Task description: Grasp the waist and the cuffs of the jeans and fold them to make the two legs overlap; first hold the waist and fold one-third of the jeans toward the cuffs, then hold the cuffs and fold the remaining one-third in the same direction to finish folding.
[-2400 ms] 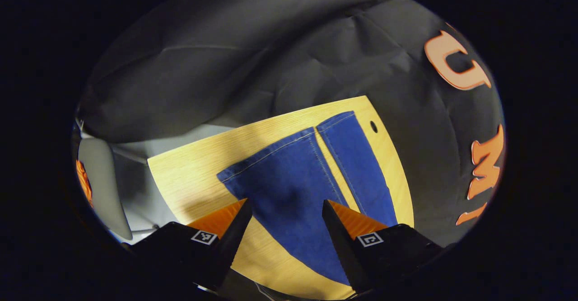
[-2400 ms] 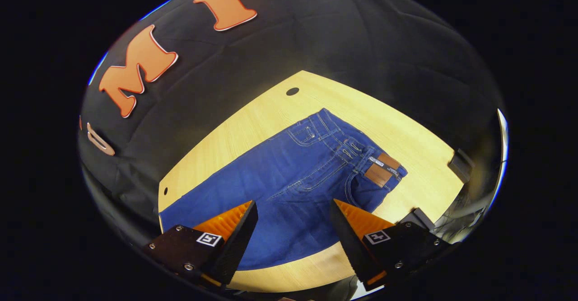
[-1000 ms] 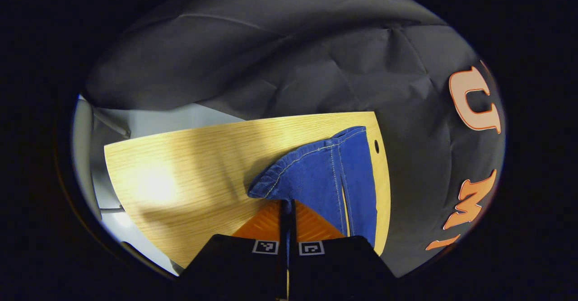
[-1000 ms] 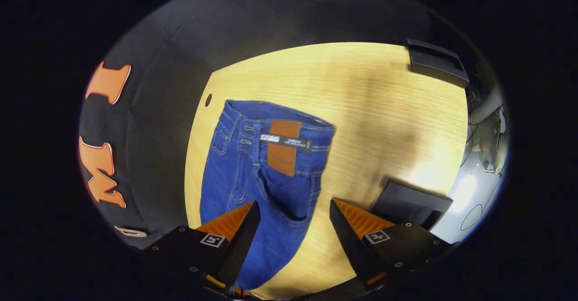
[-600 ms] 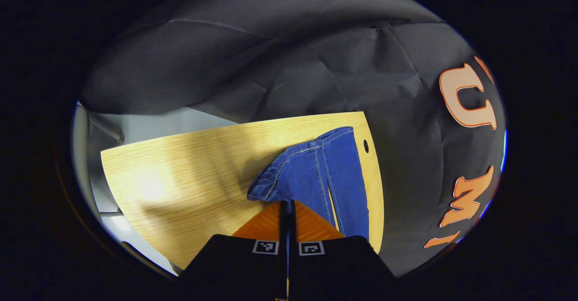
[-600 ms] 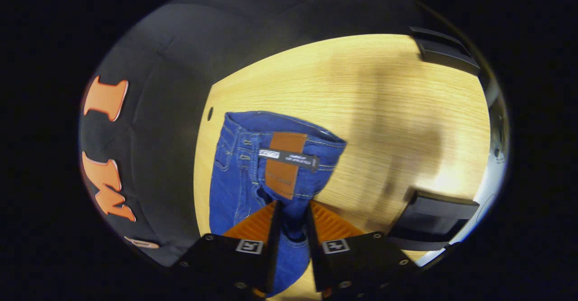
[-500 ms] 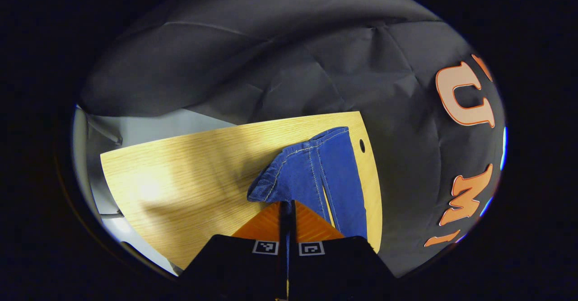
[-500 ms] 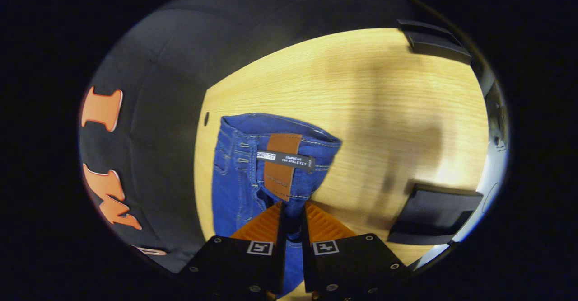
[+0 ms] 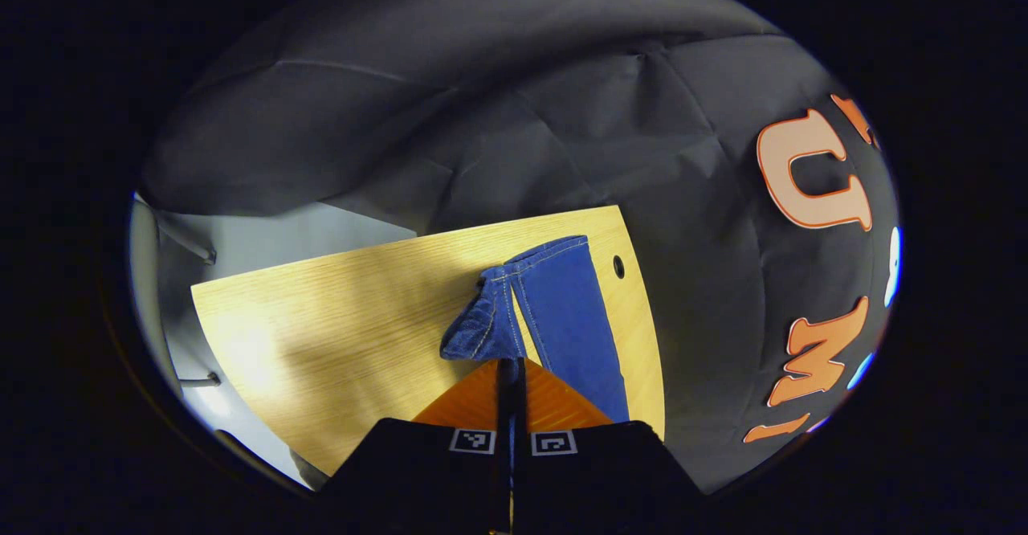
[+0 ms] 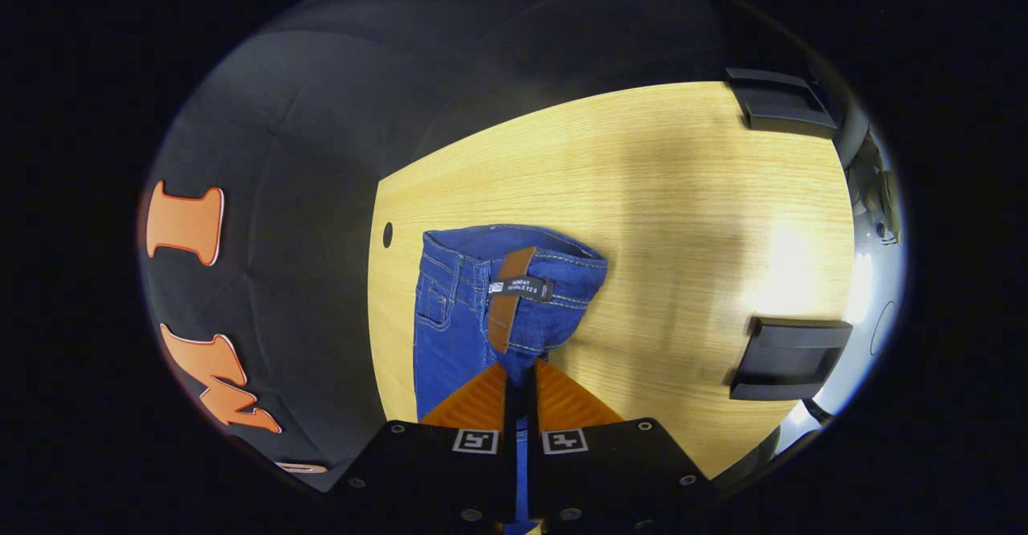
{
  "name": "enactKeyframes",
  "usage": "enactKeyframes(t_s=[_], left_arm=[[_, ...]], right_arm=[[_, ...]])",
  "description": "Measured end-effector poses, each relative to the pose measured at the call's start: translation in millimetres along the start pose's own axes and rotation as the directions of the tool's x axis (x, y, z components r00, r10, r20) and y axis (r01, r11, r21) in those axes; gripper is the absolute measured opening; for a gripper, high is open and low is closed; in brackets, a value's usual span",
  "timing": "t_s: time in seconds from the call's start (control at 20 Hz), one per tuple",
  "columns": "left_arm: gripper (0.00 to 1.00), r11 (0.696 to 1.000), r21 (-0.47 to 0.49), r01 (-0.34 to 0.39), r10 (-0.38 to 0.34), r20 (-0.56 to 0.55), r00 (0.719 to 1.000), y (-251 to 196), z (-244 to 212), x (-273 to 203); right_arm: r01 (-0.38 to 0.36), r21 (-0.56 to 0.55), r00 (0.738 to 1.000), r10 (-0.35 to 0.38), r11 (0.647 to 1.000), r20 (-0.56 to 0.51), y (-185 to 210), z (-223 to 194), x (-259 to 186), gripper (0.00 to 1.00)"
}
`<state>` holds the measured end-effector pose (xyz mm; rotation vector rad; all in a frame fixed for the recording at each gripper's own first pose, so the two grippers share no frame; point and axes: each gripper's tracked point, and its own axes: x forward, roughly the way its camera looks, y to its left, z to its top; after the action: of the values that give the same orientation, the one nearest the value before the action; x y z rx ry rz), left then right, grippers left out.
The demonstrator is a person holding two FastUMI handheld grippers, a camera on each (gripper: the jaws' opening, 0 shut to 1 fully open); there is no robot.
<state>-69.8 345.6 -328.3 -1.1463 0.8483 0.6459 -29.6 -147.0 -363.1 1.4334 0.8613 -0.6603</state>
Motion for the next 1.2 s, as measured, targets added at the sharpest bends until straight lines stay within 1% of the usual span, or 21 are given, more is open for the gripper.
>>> enactKeyframes(t_s=[0.05, 0.1, 0.15, 0.2, 0.35, 0.4, 0.5, 0.6, 0.8, 0.95, 1.0, 1.05, 1.15, 1.2], left_arm=[[0.02, 1.0, -0.005, -0.016, 0.015, -0.01, 1.0, -5.1, 2.7, 0.9], [0.02, 1.0, -0.004, -0.013, 0.013, -0.009, 1.0, -14.5, 5.2, -0.5], [0.02, 0.999, 0.011, -0.033, 0.033, -0.016, 0.999, -18.3, 7.8, 0.5], [0.02, 0.999, 0.021, -0.042, 0.043, -0.015, 0.999, -23.2, 8.5, 2.6], [0.02, 0.997, 0.058, -0.048, 0.049, -0.022, 0.999, -49.0, 17.0, 9.1], [0.02, 0.997, 0.062, -0.042, 0.044, -0.025, 0.999, -56.8, 20.0, 10.1], [0.02, 0.999, 0.049, -0.023, 0.025, -0.046, 0.999, -75.0, 28.9, 16.6], [0.02, 0.998, 0.058, -0.025, 0.029, -0.082, 0.996, -88.3, 36.4, 32.2], [0.02, 0.991, 0.113, -0.072, 0.086, -0.128, 0.988, -113.1, 45.1, 79.9], [0.02, 0.973, 0.177, -0.145, 0.177, -0.178, 0.968, -117.4, 42.7, 114.6], [0.02, 0.968, 0.19, -0.162, 0.199, -0.196, 0.96, -119.0, 43.6, 121.7], [0.02, 0.968, 0.198, -0.157, 0.197, -0.201, 0.96, -124.2, 45.8, 131.1], [0.02, 0.96, 0.218, -0.174, 0.22, -0.208, 0.953, -127.6, 50.8, 146.1], [0.02, 0.952, 0.236, -0.195, 0.246, -0.206, 0.947, -125.8, 51.1, 148.8]], right_arm=[[0.011, 0.01, 1.0, -0.011, 1.0, -0.014, 7.4, -0.3, 0.1, 0.06], [0.009, 0.015, 1.0, -0.009, 1.0, -0.015, 16.5, 1.9, 1.9, 0.06], [0.008, 0.004, 1.0, -0.008, 1.0, -0.023, 25.4, 2.5, 2.2, 0.06], [-0.002, -0.016, 1.0, 0.002, 1.0, -0.027, 37.4, 4.3, 4.5, 0.06], [0.012, -0.086, 0.998, -0.016, 0.996, -0.053, 59.8, 4.0, 6.9, 0.06], [0.021, -0.093, 0.998, -0.026, 0.995, -0.049, 65.8, 6.6, 10.6, 0.06], [0.044, -0.065, 0.998, -0.047, 0.997, -0.048, 76.8, 8.5, 17.2, 0.06], [0.071, -0.051, 0.996, -0.073, 0.996, -0.042, 84.9, 8.7, 26.1, 0.06], [0.13, -0.042, 0.99, -0.132, 0.991, -0.051, 102.0, 10.2, 55.4, 0.06], [0.176, -0.032, 0.981, -0.178, 0.984, -0.073, 112.6, 9.4, 84.4, 0.06], [0.18, -0.043, 0.979, -0.183, 0.983, -0.089, 119.0, 8.4, 94.2, 0.06], [0.182, -0.043, 0.979, -0.185, 0.982, -0.09, 125.2, 9.4, 102.4, 0.06], [0.186, -0.047, 0.976, -0.19, 0.981, -0.102, 138.5, 8.3, 116.1, 0.06], [0.193, -0.056, 0.973, -0.198, 0.98, -0.114, 143.8, 6.4, 122.2, 0.06]])
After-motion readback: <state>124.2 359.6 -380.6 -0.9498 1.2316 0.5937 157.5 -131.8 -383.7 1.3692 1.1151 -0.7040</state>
